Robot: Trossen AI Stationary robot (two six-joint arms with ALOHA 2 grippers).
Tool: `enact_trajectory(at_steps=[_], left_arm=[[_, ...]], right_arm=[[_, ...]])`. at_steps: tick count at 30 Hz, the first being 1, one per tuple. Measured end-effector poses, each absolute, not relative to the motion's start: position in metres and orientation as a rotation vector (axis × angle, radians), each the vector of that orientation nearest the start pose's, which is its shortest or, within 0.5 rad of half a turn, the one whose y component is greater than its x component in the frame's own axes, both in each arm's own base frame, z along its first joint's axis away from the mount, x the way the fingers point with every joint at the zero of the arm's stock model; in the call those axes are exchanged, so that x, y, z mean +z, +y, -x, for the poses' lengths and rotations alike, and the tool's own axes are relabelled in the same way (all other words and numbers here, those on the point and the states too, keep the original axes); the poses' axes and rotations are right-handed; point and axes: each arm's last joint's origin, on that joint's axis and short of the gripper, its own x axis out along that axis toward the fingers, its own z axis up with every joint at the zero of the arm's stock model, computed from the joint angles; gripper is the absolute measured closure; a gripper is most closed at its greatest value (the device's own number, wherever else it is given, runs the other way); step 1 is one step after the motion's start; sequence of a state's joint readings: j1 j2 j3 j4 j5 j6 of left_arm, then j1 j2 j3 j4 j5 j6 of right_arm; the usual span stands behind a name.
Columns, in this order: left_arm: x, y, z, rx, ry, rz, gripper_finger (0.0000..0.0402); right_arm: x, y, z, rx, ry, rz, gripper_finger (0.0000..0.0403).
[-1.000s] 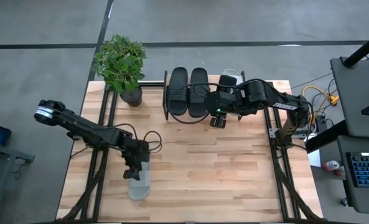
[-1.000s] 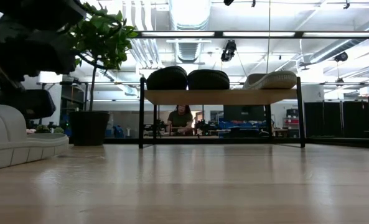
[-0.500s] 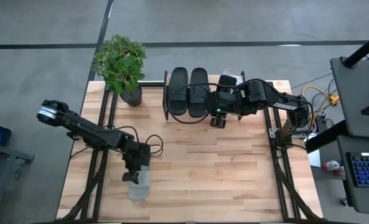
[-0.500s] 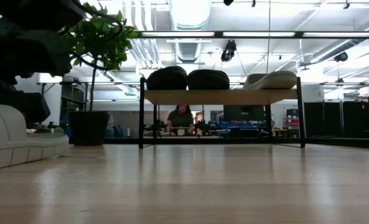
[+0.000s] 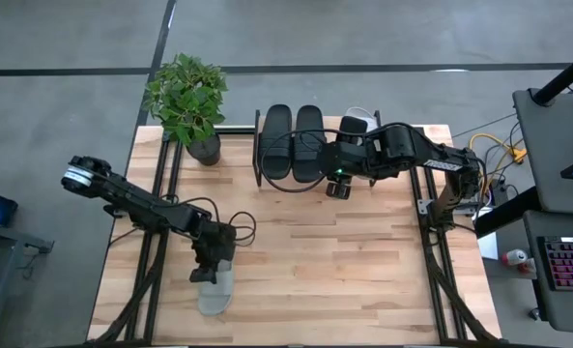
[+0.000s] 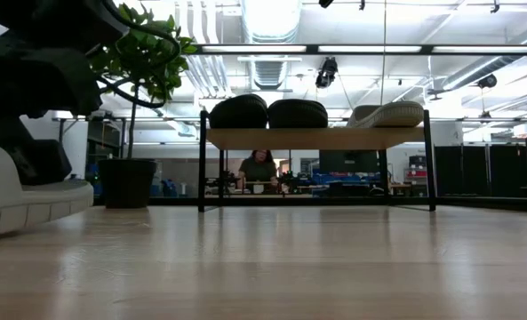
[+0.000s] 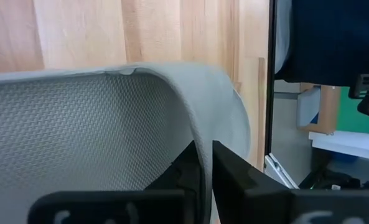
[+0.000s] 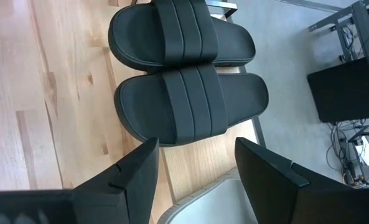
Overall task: Pick and place slides into the shelf
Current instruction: Put the gray slide on the shelf
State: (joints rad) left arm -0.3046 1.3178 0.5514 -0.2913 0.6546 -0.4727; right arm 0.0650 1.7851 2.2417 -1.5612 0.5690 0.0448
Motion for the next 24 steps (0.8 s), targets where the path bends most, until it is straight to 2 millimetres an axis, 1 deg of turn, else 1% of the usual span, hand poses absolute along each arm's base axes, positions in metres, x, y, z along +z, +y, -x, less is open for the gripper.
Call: enact_trajectory(at_steps=[10,16,19,24], left_arm=[[0.160,-0.084,-0.203,-0.619,1.237,0.533,0.0400],[0.168,-0.085,-0.203,-0.594,1.278,0.472,0.0400],[0.175,-0.085,-0.204,-0.575,1.304,0.427,0.0401],[0.195,-0.086,-0.207,-0.535,1.336,0.322,0.0401]], right_arm=[[0.441,0.004,-0.311,-0.477,1.048,0.322,0.0200],[0.441,0.004,-0.312,-0.473,1.047,0.329,0.0200],[0.441,0.004,-0.312,-0.473,1.046,0.329,0.0200],[0.442,0.004,-0.311,-0.460,1.051,0.354,0.0200]])
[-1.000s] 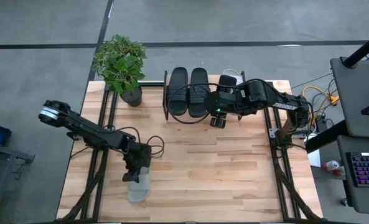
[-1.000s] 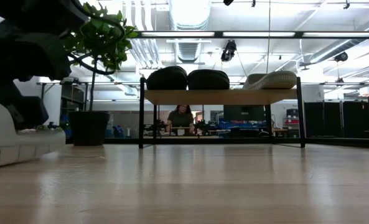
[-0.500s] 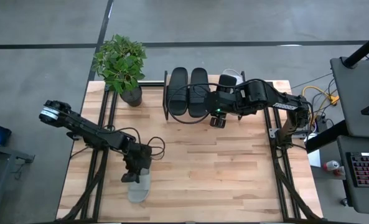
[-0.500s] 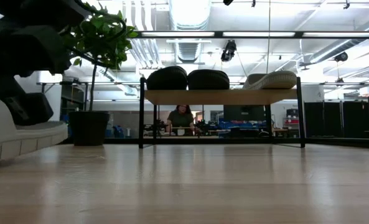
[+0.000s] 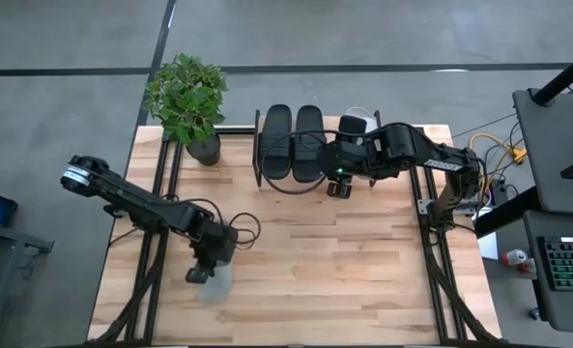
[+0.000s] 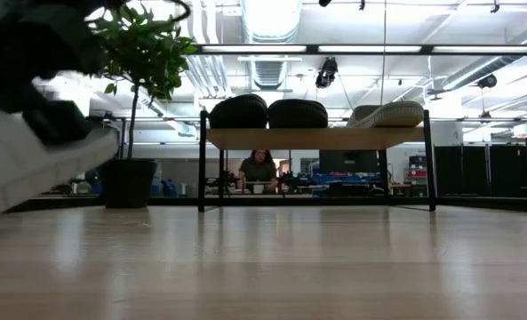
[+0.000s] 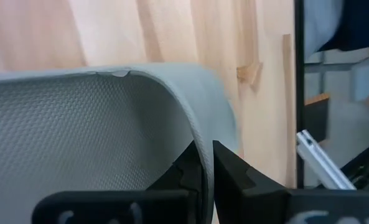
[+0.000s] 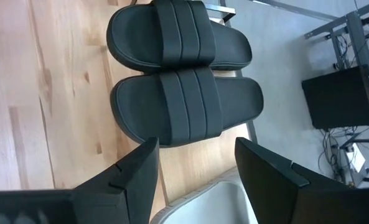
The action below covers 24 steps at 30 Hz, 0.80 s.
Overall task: Pick and place slides into the shelf
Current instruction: Put the gray slide on the shelf
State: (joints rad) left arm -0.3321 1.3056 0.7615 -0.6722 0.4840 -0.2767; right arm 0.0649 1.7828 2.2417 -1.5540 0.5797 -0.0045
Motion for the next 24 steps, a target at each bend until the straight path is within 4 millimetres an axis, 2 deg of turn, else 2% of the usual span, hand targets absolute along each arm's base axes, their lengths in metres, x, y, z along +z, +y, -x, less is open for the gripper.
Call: enact_trajectory(at_steps=[9,14,20,24], left_arm=[[0.252,-0.088,-0.212,-0.454,1.350,0.110,0.0401],[0.285,-0.095,-0.213,-0.510,1.286,0.006,0.0401],[0.318,-0.102,-0.213,-0.542,1.193,-0.119,0.0401],[0.335,-0.107,-0.214,-0.564,1.128,-0.204,0.0401]], right_arm=[[0.444,0.004,-0.308,-0.418,1.066,0.424,0.0200],[0.450,0.004,-0.302,-0.376,1.060,0.447,0.0200],[0.452,0.011,-0.301,-0.148,1.036,0.401,0.0200],[0.454,0.022,-0.305,-0.009,0.980,0.428,0.0200]])
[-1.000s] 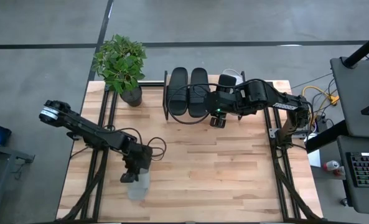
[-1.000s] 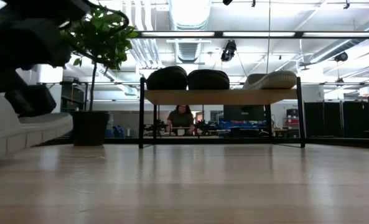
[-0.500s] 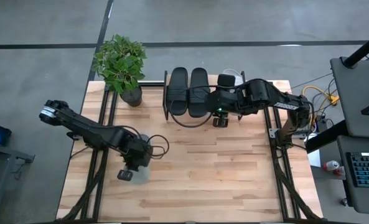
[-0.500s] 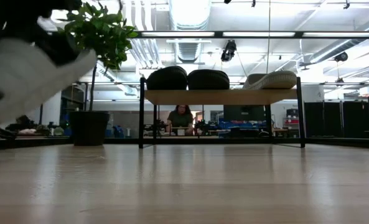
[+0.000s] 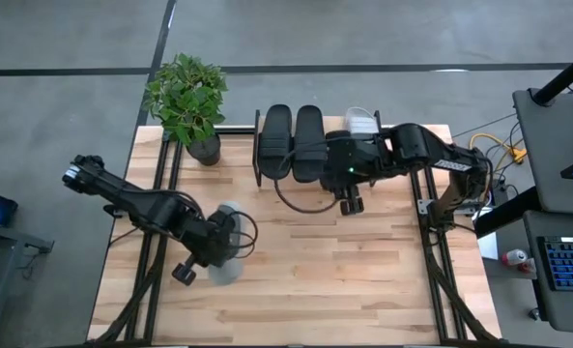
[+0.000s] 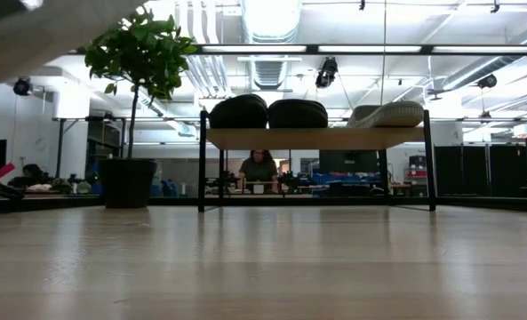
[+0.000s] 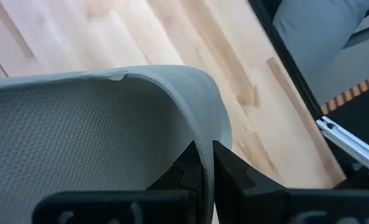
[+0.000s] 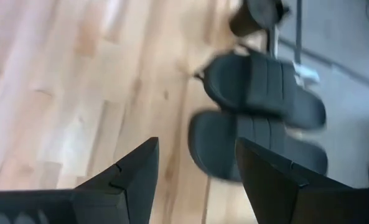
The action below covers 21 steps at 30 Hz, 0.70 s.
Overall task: Pick and place slides into the shelf
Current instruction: Put the gray slide on the shelf
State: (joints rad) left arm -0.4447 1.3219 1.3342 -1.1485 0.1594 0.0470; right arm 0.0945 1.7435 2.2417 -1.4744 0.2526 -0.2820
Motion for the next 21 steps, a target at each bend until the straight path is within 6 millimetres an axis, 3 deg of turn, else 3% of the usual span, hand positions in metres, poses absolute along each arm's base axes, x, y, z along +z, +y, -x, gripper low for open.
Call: enact_trajectory(at_steps=[14,21], left_arm=[[0.392,-0.140,-0.235,-0.790,0.828,-0.523,0.0402],[0.407,-0.157,-0.254,-0.963,0.693,-0.625,0.0402]], right_arm=[[0.463,0.062,-0.310,0.332,0.773,0.603,0.0200],[0.467,0.071,-0.312,0.427,0.690,0.626,0.0200]])
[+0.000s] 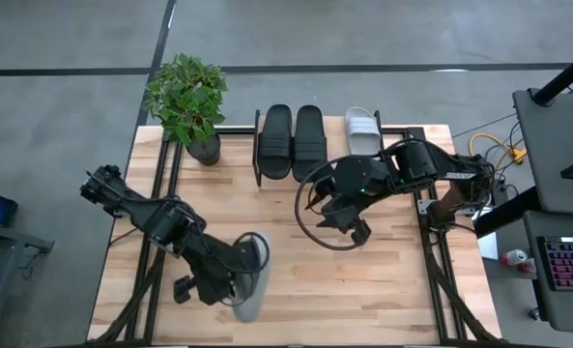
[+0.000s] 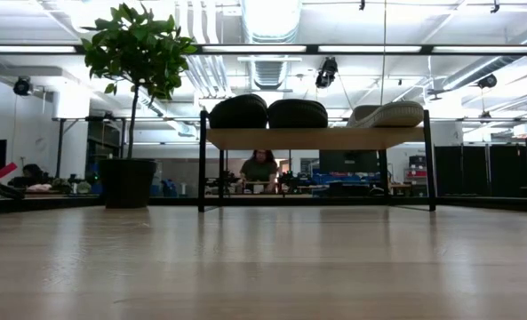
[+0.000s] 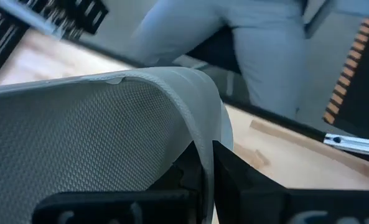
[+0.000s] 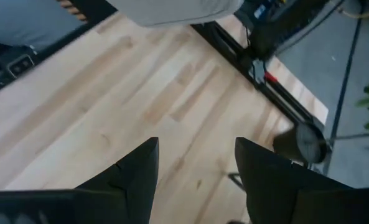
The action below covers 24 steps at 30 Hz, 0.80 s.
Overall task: Pick and place slides into the shelf
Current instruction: Put the gray slide on the shelf
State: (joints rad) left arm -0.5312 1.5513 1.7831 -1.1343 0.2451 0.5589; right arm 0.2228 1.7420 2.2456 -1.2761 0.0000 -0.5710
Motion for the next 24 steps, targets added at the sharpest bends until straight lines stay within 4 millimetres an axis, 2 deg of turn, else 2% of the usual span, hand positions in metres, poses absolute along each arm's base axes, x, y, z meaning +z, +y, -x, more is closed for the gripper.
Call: enact_trajectory(at_steps=[8,14,24], left_arm=[[0.392,-0.171,-0.274,-1.065,0.700,-0.661,0.0402],[0.386,-0.173,-0.278,-1.088,0.701,-0.700,0.0402],[0.396,-0.179,-0.284,-1.192,0.456,-0.793,0.0401]], right_arm=[[0.471,0.080,-0.313,0.576,0.594,0.614,0.0200],[0.473,0.093,-0.311,0.698,0.517,0.627,0.0200],[0.472,0.109,-0.315,0.742,0.429,0.707,0.0200]])
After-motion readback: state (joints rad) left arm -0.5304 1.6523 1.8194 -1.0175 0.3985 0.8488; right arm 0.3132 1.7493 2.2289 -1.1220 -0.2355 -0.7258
